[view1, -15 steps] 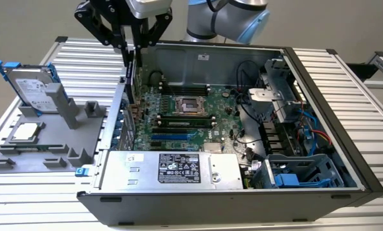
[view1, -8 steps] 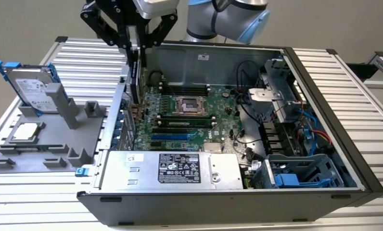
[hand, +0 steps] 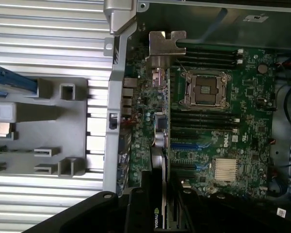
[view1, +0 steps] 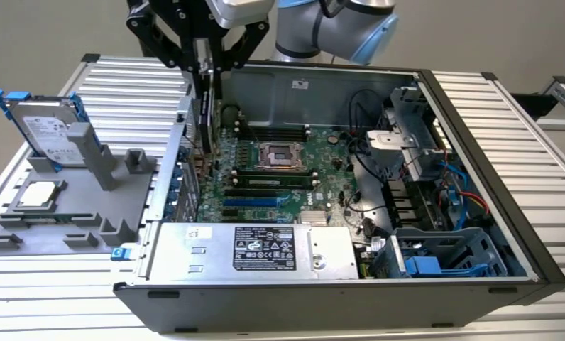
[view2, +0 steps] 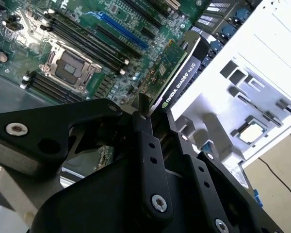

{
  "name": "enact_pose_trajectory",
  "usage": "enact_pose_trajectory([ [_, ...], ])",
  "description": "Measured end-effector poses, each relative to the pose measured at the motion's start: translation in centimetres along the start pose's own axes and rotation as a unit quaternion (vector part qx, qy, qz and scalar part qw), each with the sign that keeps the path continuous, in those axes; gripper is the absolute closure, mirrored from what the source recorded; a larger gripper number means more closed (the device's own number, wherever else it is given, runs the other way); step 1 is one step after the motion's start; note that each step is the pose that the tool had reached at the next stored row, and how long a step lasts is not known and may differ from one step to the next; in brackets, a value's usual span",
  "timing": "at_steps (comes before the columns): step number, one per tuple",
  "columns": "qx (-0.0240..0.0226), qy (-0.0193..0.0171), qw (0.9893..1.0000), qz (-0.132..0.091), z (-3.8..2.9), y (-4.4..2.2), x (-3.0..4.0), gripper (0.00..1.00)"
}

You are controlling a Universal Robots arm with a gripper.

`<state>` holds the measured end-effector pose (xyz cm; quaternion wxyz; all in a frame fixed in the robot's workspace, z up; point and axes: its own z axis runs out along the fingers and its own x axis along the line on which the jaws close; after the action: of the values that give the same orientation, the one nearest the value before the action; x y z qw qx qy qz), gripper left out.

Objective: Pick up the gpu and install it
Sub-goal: 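Pick up the gpu and move the gpu toward the slot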

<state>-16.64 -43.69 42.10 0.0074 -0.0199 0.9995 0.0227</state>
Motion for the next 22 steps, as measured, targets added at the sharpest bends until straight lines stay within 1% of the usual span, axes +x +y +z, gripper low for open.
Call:
enact_pose_trajectory([
  [12, 0.0000, 0.0000, 1.0000, 0.000, 0.02, -0.05, -1.15, 1.00],
  [22, 0.0000, 0.0000, 1.0000, 0.000, 0.03, -0.10, -2.52, 1.00],
])
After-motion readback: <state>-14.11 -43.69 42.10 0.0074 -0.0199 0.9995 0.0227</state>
